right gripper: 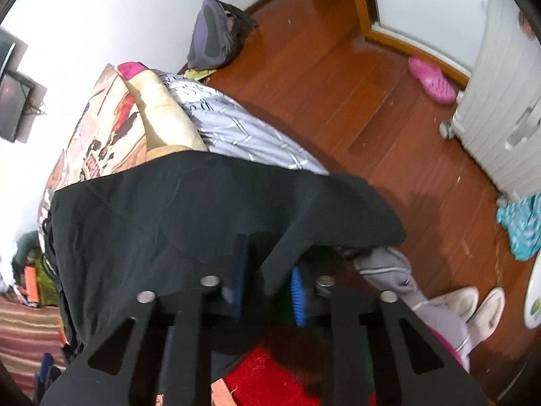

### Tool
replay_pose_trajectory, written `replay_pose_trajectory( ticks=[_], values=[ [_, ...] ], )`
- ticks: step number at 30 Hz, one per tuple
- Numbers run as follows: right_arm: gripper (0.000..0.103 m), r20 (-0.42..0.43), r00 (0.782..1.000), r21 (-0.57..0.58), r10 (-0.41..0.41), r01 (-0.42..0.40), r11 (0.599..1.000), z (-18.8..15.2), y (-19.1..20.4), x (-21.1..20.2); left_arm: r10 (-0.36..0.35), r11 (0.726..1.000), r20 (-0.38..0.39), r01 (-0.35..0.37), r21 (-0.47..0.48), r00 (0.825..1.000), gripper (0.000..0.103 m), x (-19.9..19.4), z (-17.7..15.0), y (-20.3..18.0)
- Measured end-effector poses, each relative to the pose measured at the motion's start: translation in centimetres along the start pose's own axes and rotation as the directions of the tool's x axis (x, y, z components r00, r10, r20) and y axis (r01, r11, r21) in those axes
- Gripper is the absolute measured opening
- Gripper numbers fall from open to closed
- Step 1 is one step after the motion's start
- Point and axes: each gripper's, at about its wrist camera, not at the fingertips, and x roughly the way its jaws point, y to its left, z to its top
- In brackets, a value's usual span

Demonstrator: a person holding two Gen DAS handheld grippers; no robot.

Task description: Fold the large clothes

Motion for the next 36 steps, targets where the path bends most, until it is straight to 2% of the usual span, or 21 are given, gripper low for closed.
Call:
replay_pose_trajectory(
  ticks=[3,7,10,13,18,22,24,27,31,33,36],
  values=[
    [0.011,0.074,0.997,-0.055,-0.001,0.005,0.998,0.1,1.4,-2.5,0.022,0.999,-0.001,-0.022,-0.026,1.0,0.054,0.0,-0.2,1.3],
    [0.01,0.176,0.983,-0.129,0.059,-0.037,0.991,0.3,3.8,-6.9,0.028,0.997,0.008,-0.027,-0.075,1.0,0.054,-0.5,-0.6,3.1],
    [0.009,0.233,0.961,-0.209,0.15,-0.101,0.973,0.2,6.4,-10.6,0.035,0.995,0.022,-0.032,-0.093,0.999,0.054,-1.1,-0.9,3.9],
    [0.008,0.255,0.938,-0.287,0.234,-0.158,0.945,-0.5,9.4,-13.1,0.052,0.994,0.04,-0.047,-0.099,0.998,0.054,-1.9,-1.3,4.6],
    [0.008,0.193,0.917,-0.435,0.349,-0.239,0.868,-3.4,15.1,-14.5,0.046,0.991,0.064,-0.037,-0.127,0.997,0.054,-3.3,-2.3,6.0],
    [0.008,0.125,0.917,-0.553,0.379,-0.253,0.794,-7.0,19.1,-14.2,0.048,0.989,0.077,-0.037,-0.141,0.996,0.054,-4.1,-3.2,7.2],
    [0.008,0.06,0.92,-0.591,0.387,-0.28,0.757,-9.0,20.9,-13.0,0.053,0.989,0.079,-0.041,-0.145,0.995,0.054,-4.4,-3.7,7.9],
    [0.008,-0.083,0.932,-0.614,0.354,-0.327,0.718,-12.4,23.0,-9.4,0.045,0.986,0.077,-0.032,-0.161,0.996,0.054,-4.7,-4.5,9.0],
    [0.008,-0.209,0.952,-0.653,0.223,-0.306,0.693,-16.7,24.7,-4.2,0.049,0.983,0.078,-0.034,-0.181,0.996,0.054,-5.5,-6.1,10.4],
    [0.008,-0.232,0.96,-0.673,0.158,-0.276,0.687,-18.2,24.9,-2.1,0.053,0.98,0.071,-0.038,-0.198,0.996,0.054,-5.8,-7.1,11.2],
    [0.012,-0.219,0.971,-0.704,0.092,-0.223,0.674,-19.3,25.0,-0.3,0.057,0.973,0.056,-0.043,-0.226,0.997,0.054,-6.2,-8.2,12.4]
  ],
)
